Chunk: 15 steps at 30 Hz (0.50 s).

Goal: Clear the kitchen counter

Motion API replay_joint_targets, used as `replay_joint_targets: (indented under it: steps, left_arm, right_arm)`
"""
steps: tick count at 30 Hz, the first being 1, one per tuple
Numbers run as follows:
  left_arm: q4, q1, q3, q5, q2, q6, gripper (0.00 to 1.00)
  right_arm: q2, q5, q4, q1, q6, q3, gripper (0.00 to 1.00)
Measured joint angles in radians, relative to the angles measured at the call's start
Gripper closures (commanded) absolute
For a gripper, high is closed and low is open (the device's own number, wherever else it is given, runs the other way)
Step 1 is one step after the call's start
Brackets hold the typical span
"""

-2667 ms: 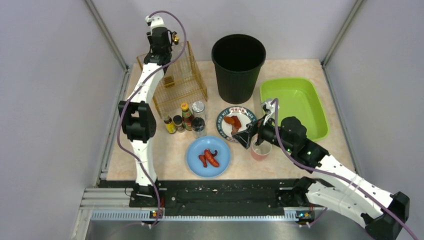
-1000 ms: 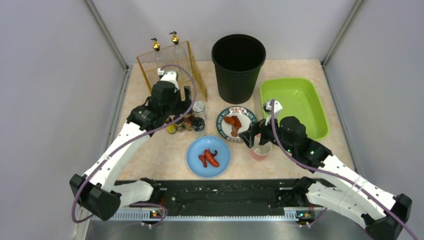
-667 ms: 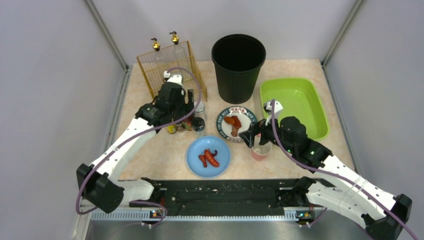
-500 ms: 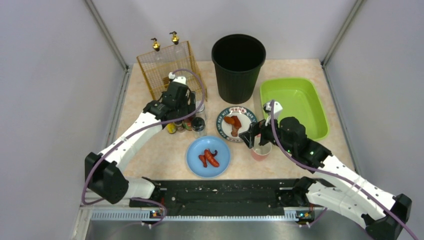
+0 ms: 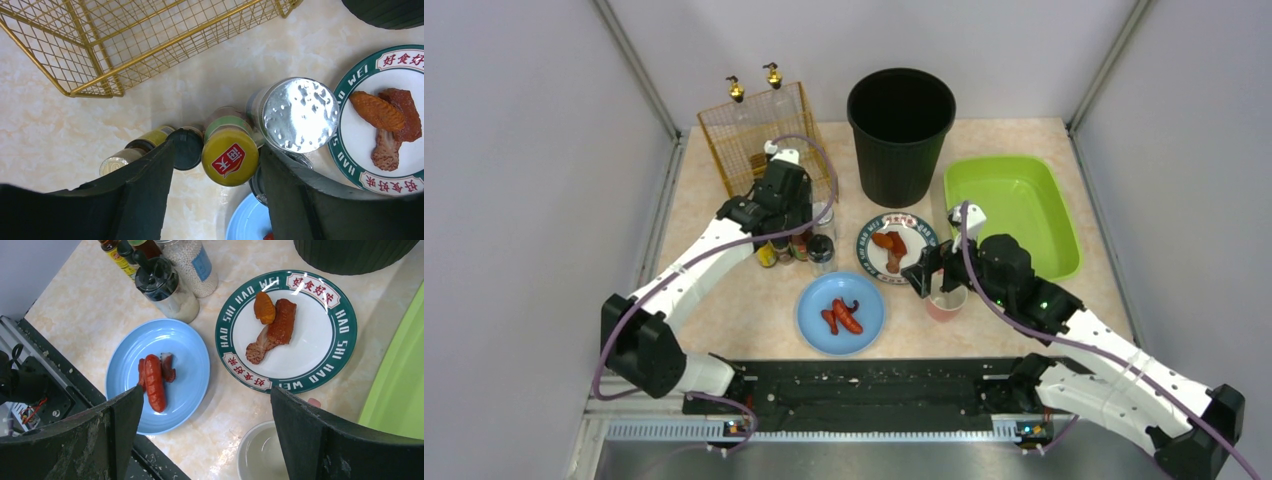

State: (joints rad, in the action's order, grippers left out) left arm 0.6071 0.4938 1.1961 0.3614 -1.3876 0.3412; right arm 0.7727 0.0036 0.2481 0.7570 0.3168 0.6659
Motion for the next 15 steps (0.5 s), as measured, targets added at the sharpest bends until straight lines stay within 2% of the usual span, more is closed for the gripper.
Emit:
replay_joint_targets:
  steps: [3, 4, 8, 9, 10, 15]
  left_arm:
    - [-0.003, 0.000, 0.011, 0.000, -0.013, -0.002, 0.41]
    - [-0.005, 0.000, 0.015, -0.001, -0.019, -0.003, 0.48]
    - [-0.014, 0.000, 0.031, -0.006, -0.043, -0.006, 0.81]
    - [-0.016, 0.000, 0.033, -0.006, -0.045, -0.005, 0.96]
    - [-0.015, 0.000, 0.034, -0.006, -0.045, -0.008, 1.00]
    - [0.003, 0.000, 0.042, -0.016, -0.045, -0.014, 1.00]
  right_arm:
    - [0.007, 0.000, -0.002, 0.000, 0.001, 0.000, 0.04]
    - [0.009, 0.000, -0.002, 0.000, 0.001, 0.000, 0.04]
    - [0.014, -0.010, -0.002, 0.000, 0.001, 0.000, 0.04]
    - [0.015, -0.010, -0.002, 0.000, 0.001, 0.000, 0.04]
    - [0.015, -0.011, -0.002, 0.000, 0.001, 0.000, 0.04]
    - [0.015, -0.014, -0.002, 0.000, 0.001, 0.000, 0.04]
